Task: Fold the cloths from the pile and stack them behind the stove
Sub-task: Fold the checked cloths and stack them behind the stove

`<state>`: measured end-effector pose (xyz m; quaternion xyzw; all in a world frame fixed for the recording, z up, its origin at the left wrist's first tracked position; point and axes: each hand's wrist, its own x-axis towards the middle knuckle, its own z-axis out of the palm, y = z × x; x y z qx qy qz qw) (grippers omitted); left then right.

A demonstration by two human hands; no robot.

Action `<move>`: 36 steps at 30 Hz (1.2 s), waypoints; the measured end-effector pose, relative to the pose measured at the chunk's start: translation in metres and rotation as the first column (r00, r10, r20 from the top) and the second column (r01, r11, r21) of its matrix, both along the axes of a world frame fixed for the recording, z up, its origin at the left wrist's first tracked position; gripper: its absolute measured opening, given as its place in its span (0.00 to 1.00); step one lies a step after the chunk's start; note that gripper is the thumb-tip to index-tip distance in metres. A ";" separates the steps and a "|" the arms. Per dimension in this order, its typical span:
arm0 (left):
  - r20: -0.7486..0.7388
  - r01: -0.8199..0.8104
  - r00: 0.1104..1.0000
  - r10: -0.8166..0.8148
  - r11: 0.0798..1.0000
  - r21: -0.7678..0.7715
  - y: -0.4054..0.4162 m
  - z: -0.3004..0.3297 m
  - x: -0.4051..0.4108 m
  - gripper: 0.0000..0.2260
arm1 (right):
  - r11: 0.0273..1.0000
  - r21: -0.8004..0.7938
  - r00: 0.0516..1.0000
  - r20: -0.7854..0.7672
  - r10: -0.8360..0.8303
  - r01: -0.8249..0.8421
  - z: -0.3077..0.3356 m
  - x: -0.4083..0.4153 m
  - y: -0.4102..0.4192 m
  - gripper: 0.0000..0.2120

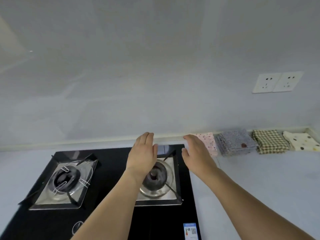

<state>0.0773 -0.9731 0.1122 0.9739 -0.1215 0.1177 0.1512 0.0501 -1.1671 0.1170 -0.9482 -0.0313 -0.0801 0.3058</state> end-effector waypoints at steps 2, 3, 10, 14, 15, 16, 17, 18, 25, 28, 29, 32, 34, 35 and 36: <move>0.004 -0.016 1.000 0.016 1.000 0.002 0.026 0.001 -0.008 0.20 | 1.000 -0.001 1.000 0.007 0.021 -0.021 0.004 0.001 0.025 0.21; 0.004 -0.008 1.000 0.008 1.000 0.009 0.041 0.001 -0.012 0.20 | 0.999 0.001 0.999 0.006 0.032 -0.032 0.007 0.000 0.040 0.21; 0.027 -0.056 0.998 0.057 0.998 -0.021 0.174 0.001 -0.021 0.19 | 0.992 0.004 0.990 -0.067 0.123 -0.123 0.023 -0.004 0.178 0.22; -0.007 -0.075 0.997 0.075 0.997 0.000 0.269 -0.001 -0.027 0.21 | 0.988 0.005 0.981 -0.114 0.156 -0.156 0.026 -0.011 0.274 0.22; -0.017 -0.101 0.995 0.100 0.995 -0.018 0.289 0.000 -0.029 0.21 | 0.986 0.015 0.978 -0.128 0.166 -0.165 0.027 -0.012 0.294 0.22; -0.033 -0.122 0.992 0.121 0.992 -0.032 0.309 0.001 -0.032 0.21 | 0.985 0.023 0.975 -0.139 0.174 -0.172 0.029 -0.012 0.312 0.21; -0.049 -0.136 0.990 0.134 0.990 -0.041 0.327 0.001 -0.034 0.21 | 0.983 0.021 0.973 -0.144 0.183 -0.182 0.031 -0.012 0.328 0.21; -0.064 -0.143 0.988 0.140 0.989 -0.046 0.344 0.002 -0.038 0.21 | 0.982 0.012 0.971 -0.142 0.190 -0.191 0.033 -0.011 0.343 0.21; -0.085 -0.238 0.969 0.233 0.969 -0.059 0.438 -0.004 -0.062 0.20 | 0.962 0.015 0.951 -0.148 0.270 -0.271 0.027 -0.008 0.438 0.22; -0.099 -0.249 0.964 0.245 0.968 -0.030 0.490 -0.010 -0.069 0.20 | 0.952 0.049 0.935 -0.179 0.305 -0.301 0.024 -0.013 0.489 0.22; -0.102 -0.264 0.960 0.260 0.964 -0.030 0.508 -0.011 -0.072 0.20 | 0.945 0.057 0.926 -0.192 0.326 -0.321 0.023 -0.014 0.507 0.22; -0.115 -0.283 0.954 0.277 0.958 -0.043 0.566 -0.019 -0.081 0.20 | 0.945 0.059 0.927 -0.185 0.327 -0.322 0.016 -0.016 0.564 0.23; -0.132 -0.266 0.956 0.261 0.964 -0.026 0.612 -0.024 -0.086 0.19 | 0.948 0.050 0.932 -0.172 0.319 -0.316 0.011 -0.019 0.607 0.22; -0.138 -0.263 0.956 0.258 0.965 -0.017 0.636 -0.026 -0.087 0.19 | 0.943 0.040 0.928 -0.169 0.332 -0.330 0.008 -0.021 0.629 0.22; -0.140 -0.273 0.953 0.268 0.962 -0.016 0.660 -0.028 -0.089 0.18 | 0.935 0.032 0.920 -0.173 0.353 -0.353 0.005 -0.023 0.651 0.22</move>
